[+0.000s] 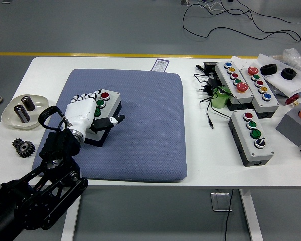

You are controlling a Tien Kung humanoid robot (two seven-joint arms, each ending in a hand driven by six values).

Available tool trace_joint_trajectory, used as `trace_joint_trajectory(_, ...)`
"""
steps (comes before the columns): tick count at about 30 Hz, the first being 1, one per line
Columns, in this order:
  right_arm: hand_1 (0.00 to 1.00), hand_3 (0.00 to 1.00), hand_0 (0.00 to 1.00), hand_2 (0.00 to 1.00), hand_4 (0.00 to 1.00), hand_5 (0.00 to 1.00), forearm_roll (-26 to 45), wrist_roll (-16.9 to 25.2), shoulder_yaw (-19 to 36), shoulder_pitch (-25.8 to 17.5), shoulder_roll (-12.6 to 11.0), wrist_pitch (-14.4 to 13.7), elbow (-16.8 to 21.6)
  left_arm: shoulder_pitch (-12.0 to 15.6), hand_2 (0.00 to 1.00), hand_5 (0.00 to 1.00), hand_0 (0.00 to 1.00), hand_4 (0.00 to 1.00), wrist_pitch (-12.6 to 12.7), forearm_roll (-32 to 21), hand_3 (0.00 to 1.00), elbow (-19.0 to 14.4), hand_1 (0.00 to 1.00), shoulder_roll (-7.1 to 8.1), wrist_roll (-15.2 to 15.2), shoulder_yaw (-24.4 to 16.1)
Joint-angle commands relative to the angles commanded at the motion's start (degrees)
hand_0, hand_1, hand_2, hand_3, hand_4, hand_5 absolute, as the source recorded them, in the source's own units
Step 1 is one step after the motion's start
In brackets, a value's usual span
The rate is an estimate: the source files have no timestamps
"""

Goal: Pick up the button,place it on the desk,press the button,press the button

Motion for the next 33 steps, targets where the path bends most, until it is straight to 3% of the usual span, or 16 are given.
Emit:
trace_joint_trajectory(8,0.649,0.599,0.654,0.683,0.438,0.319,-0.22,0.01,0.00,-0.05,-0.06,0.05,0.00,-1.16,0.998,0.859,0.998,0.998,0.49,0.00,0.998,3.89,0.998,-1.87,0.00,-1.08)
trace_joint_trajectory(15,0.650,0.599,0.654,0.684,0.439,0.320,-0.35,0.00,0.13,0.04,-0.08,0.06,0.00,-1.50,0.998,0.837,0.998,0.998,1.51,0.00,0.998,4.01,0.998,-2.03,0.00,-0.97)
trace_joint_trajectory(16,0.650,0.599,0.654,0.683,0.439,0.319,-0.39,0.00,0.17,0.04,-0.07,0.06,0.00,-1.51,0.998,0.777,0.994,0.998,1.74,0.00,0.998,4.12,0.998,-2.04,0.00,-0.89)
trace_joint_trajectory(24,0.649,0.599,0.654,0.683,0.439,0.319,-0.41,0.06,0.20,0.14,-0.08,0.07,0.00,-1.01,0.998,0.730,0.978,0.998,3.38,0.00,0.998,4.07,0.998,-1.91,0.00,-1.84)
trace_joint_trajectory(28,0.650,0.600,0.654,0.683,0.439,0.318,-0.45,0.07,0.19,0.21,-0.13,0.10,0.00,-1.10,0.998,0.695,0.973,0.998,2.78,0.00,0.998,4.58,0.998,-1.98,0.00,-2.84)
trace_joint_trajectory(33,0.650,0.600,0.654,0.683,0.439,0.318,-0.33,0.09,0.10,0.32,-0.18,0.10,0.00,-1.49,0.998,0.695,0.973,0.998,-0.15,0.00,0.998,5.47,0.998,-1.85,0.00,-3.28)
